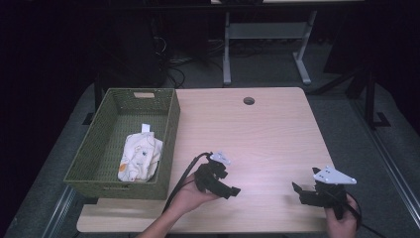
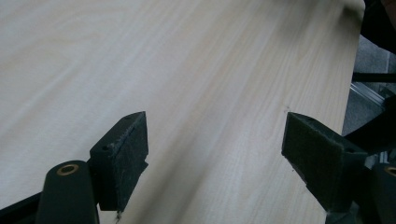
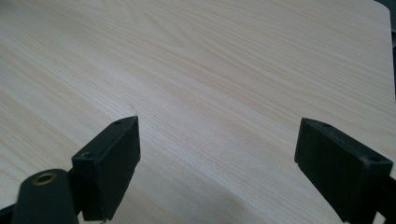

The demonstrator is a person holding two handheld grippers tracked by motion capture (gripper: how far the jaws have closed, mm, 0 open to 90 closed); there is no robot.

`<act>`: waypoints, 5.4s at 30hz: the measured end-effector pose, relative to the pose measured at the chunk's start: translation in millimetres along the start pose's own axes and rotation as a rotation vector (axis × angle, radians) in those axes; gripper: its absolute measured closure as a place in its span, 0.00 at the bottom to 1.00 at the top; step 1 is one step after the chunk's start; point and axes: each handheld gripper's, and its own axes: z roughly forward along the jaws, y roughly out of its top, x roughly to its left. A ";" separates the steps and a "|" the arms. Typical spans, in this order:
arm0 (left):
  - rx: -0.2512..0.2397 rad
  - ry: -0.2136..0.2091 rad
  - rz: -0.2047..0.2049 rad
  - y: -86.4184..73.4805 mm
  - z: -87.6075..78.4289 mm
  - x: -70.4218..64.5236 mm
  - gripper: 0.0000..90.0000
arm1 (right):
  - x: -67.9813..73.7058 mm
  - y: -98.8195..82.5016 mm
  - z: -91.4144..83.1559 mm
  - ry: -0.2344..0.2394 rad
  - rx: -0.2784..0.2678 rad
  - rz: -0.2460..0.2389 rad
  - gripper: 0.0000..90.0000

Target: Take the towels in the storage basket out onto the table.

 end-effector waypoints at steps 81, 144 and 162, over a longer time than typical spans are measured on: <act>-0.053 0.153 -0.262 -6.1 -208.4 130.1 0.23 | 3.3 2.7 2.7 -0.003 0.006 -0.022 0.15; 0.367 0.377 -0.471 -93.1 -159.2 195.1 0.32 | 0.3 3.0 -1.5 -0.015 -0.005 -0.016 0.15; 0.418 0.386 -0.467 -98.1 -156.4 199.3 0.78 | -0.2 3.2 -3.2 -0.020 -0.013 -0.012 0.15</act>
